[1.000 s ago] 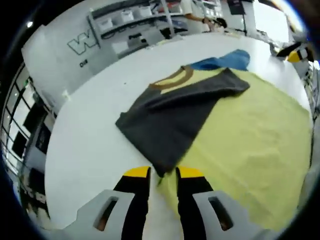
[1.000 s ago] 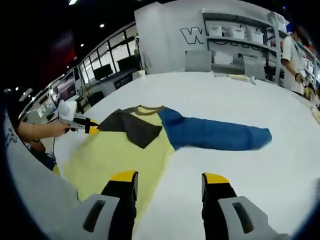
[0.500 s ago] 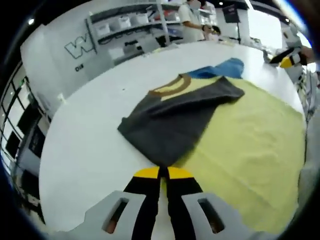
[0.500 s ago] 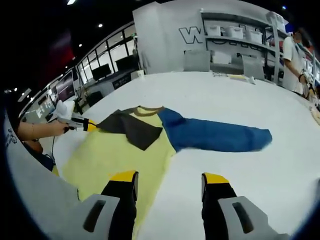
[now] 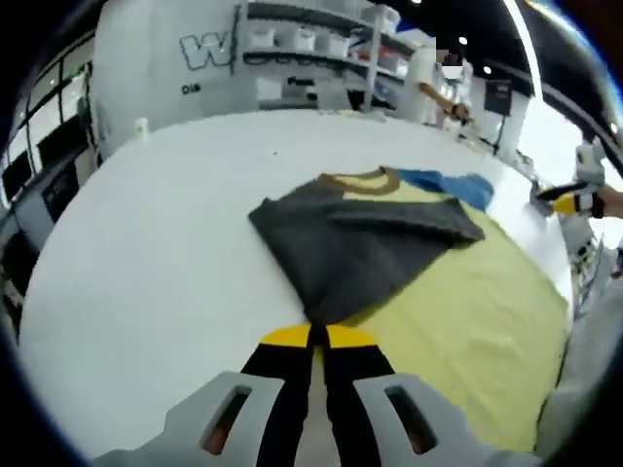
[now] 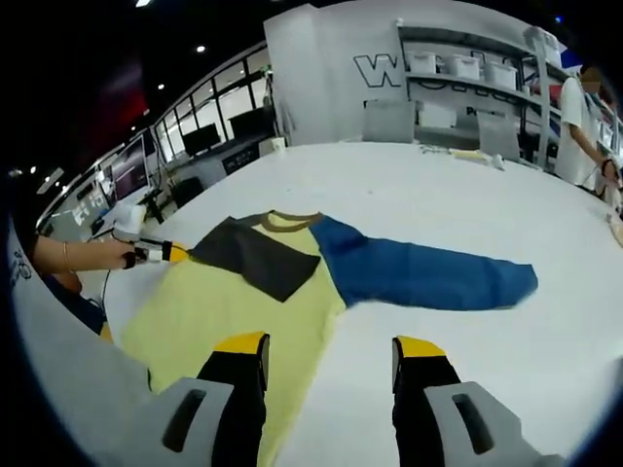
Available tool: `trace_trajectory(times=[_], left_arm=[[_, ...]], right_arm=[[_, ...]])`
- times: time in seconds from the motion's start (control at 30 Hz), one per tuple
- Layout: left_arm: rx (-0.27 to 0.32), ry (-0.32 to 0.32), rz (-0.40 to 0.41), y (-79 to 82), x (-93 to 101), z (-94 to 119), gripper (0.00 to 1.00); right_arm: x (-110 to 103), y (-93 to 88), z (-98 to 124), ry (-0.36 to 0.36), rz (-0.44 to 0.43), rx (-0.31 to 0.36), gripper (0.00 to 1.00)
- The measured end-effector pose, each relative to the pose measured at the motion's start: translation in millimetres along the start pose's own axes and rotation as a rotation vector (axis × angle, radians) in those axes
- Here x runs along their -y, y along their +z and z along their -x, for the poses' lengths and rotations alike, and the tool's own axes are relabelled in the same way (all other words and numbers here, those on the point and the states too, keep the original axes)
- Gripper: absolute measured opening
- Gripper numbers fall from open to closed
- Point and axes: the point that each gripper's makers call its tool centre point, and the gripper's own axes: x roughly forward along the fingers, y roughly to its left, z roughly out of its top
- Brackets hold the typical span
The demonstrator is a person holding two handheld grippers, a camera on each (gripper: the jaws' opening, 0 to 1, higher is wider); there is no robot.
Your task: Fold the garment on the visible template until the final outline fits inside the template.
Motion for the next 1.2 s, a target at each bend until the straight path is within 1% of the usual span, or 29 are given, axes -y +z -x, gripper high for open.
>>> trace_trajectory(times=[0.03, 0.07, 0.1, 0.17, 0.2, 0.33, 0.37, 0.4, 0.5, 0.53, 0.6, 0.63, 0.67, 0.7, 0.73, 0.77, 0.8, 0.9, 0.93, 1.0, 1.1, 1.13, 1.17, 1.2], left_arm=[[-0.002, -0.003, 0.040, -3.2, -6.2, 2, 0.01], [0.000, 0.001, 0.064, -4.7, -5.8, 3, 0.01], [0.018, 0.003, 0.057, -2.7, -6.3, 4, 0.01], [0.010, 0.006, 0.056, -4.3, -3.1, 6, 0.01], [0.004, 0.009, 0.032, -4.8, -0.2, 6, 0.01], [-0.004, 0.021, -0.021, -1.8, 5.0, 8, 0.02], [-0.013, 0.052, -0.027, -1.4, 2.1, 8, 0.03], [-0.019, 0.057, -0.023, -2.0, -4.7, 9, 0.06], [-0.009, 0.073, -0.013, 2.3, -3.8, 12, 0.15], [0.001, 0.078, 0.001, 8.0, -1.6, 15, 0.16], [0.023, 0.081, -0.002, 15.4, 2.5, 19, 0.16], [0.044, 0.072, -0.002, 21.6, 6.4, 22, 0.17], [0.083, 0.043, 0.016, 30.2, 10.4, 24, 0.17], [0.107, 0.030, 0.012, 36.5, 12.7, 27, 0.19], [0.116, 0.018, 0.006, 43.7, 18.5, 36, 0.20], [0.116, 0.017, 0.004, 45.3, 19.5, 38, 0.21], [0.132, -0.005, -0.015, 52.3, 23.6, 41, 0.23], [0.149, -0.033, -0.044, 58.9, 29.7, 47, 0.30], [0.152, -0.039, -0.049, 64.6, 41.2, 60, 0.32], [0.179, -0.034, -0.065, 68.3, 44.8, 68, 0.32], [0.200, -0.032, -0.067, 68.9, 47.0, 71, 0.33], [0.218, -0.035, -0.064, 72.6, 53.2, 76, 0.35], [0.235, -0.040, -0.064, 75.4, 58.3, 80, 0.37], [0.241, -0.042, -0.063, 74.9, 58.8, 79, 0.40]], right_arm=[[1, -1.0, 1, -0.004, -0.001, -0.002, 0.48], [3, -2.1, 1, -0.008, -0.003, -0.004, 0.48], [7, -3.2, 2, -0.012, -0.005, -0.008, 0.48], [10, -4.4, 3, -0.016, -0.009, -0.011, 0.48], [12, -3.8, 4, -0.022, -0.013, -0.011, 0.48], [23, -6.0, 5, -0.041, -0.028, -0.011, 0.48], [27, -5.0, 5, -0.048, -0.033, -0.009, 0.48], [30, -4.5, 5, -0.054, -0.036, -0.007, 0.47], [42, -2.3, 3, -0.072, -0.046, -0.007, 0.46], [50, -2.8, 2, -0.082, -0.052, -0.013, 0.45], [58, -5.9, 4, -0.112, -0.061, -0.028, 0.44], [80, -4.2, 4, -0.136, -0.074, -0.021, 0.43], [88, -3.4, 4, -0.147, -0.084, -0.019, 0.43], [93, -1.0, 5, -0.159, -0.089, -0.017, 0.43], [100, 0.8, 6, -0.170, -0.088, -0.019, 0.42], [102, 1.2, 5, -0.172, -0.087, -0.020, 0.42], [108, 3.0, 4, -0.181, -0.080, -0.027, 0.42], [119, 4.9, 1, -0.189, -0.097, -0.022, 0.42], [125, 7.1, -1, -0.195, -0.110, -0.016, 0.42], [134, 8.5, -4, -0.202, -0.115, -0.014, 0.42], [142, 13.2, -7, -0.210, -0.108, -0.016, 0.41], [143, 14.1, -8, -0.212, -0.109, -0.016, 0.41], [150, 17.8, -10, -0.216, -0.110, -0.011, 0.41], [155, 20.4, -11, -0.220, -0.110, -0.009, 0.41]])
